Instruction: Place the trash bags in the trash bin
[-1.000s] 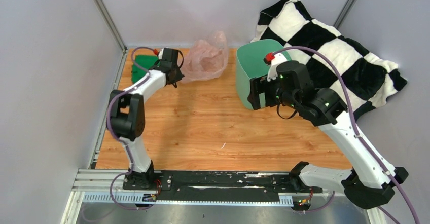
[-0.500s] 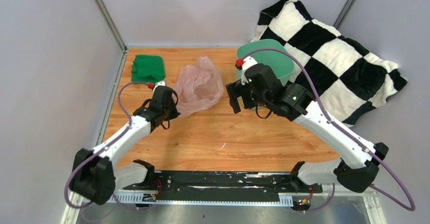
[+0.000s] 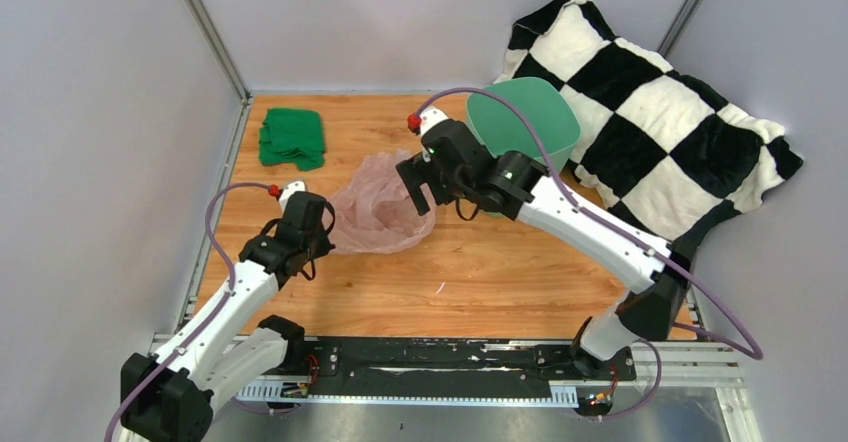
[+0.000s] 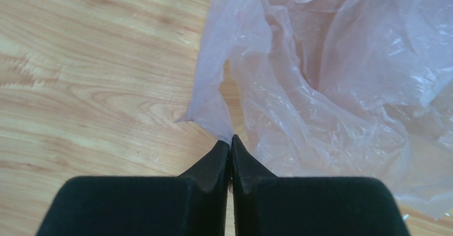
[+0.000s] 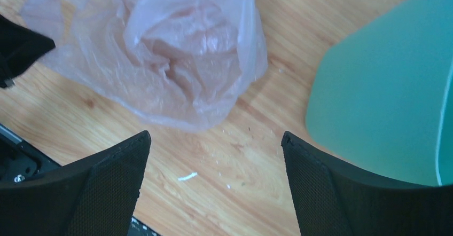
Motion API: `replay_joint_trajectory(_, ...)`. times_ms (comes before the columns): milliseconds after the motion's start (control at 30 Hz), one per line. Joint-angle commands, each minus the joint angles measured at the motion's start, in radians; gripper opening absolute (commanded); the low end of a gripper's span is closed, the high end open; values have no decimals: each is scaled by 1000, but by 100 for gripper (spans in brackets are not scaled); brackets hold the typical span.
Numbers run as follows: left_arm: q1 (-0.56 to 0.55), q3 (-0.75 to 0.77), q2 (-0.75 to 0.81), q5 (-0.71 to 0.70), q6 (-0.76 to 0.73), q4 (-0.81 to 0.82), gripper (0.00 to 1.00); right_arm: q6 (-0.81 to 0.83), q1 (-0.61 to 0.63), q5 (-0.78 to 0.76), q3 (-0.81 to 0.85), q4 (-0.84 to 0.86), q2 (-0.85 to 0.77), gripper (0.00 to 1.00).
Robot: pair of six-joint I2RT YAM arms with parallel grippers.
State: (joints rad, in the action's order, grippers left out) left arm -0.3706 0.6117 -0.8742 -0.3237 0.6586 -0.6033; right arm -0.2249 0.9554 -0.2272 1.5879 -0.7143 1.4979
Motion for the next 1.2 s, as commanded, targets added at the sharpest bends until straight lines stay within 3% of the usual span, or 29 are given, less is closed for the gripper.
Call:
replay_joint_trajectory(0,15,33,-18,-87,0,-50,5,77,11,1,123,67,119,94)
replay_joint_trajectory(433,59,79,-53,-75,-39,-49,5,125,-79,115,355,100,431,94)
replay_joint_trajectory(700,72,80,-38,-68,-55,-49,5,44,-136,144,274,122,480,84)
replay_joint_trajectory(800,73,86,-36,-72,-63,-48,5,33,-135,176,264,137,501,73)
replay_joint_trajectory(900,73,107,-37,-63,-82,-45,2,12,-135,173,271,138,498,55)
replay_joint_trajectory(1033,73,168,-37,38,-137,32,0,10,-139,155,358,112,499,8)
replay_joint_trajectory(1067,73,197,-40,73,-149,60,0,14,-143,144,416,81,505,1)
replay_joint_trajectory(1167,72,390,-107,156,-173,133,0,43,-150,109,679,6,527,0)
